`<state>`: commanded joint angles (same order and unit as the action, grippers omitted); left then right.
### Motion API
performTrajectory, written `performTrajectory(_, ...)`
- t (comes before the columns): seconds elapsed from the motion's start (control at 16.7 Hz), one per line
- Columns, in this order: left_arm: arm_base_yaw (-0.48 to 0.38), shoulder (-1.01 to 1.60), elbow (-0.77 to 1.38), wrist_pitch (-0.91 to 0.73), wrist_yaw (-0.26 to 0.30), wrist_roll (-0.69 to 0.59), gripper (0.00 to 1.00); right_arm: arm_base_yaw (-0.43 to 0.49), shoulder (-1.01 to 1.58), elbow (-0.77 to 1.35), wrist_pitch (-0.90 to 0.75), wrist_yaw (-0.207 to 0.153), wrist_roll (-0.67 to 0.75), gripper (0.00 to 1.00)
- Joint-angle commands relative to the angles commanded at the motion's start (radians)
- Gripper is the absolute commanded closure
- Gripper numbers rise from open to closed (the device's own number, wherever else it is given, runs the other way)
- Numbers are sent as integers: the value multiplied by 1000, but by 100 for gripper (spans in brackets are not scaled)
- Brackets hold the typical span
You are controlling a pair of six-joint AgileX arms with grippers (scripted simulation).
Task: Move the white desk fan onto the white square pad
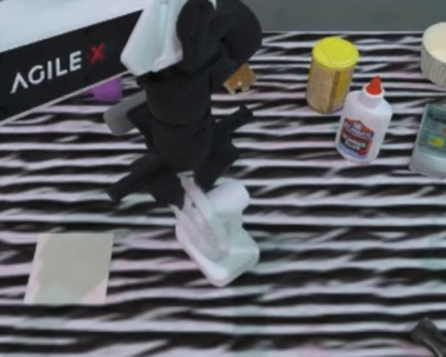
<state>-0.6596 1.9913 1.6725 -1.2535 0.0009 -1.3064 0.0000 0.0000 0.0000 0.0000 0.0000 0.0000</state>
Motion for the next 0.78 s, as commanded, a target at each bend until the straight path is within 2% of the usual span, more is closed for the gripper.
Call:
performTrajectory(0.54,1,-3,5,-3,0,1,100,0,0,0,0,0,0,0)
performTrajectory(0.78,9,4,106,-103,0,-3,100,0,0,0,0,0,0,0)
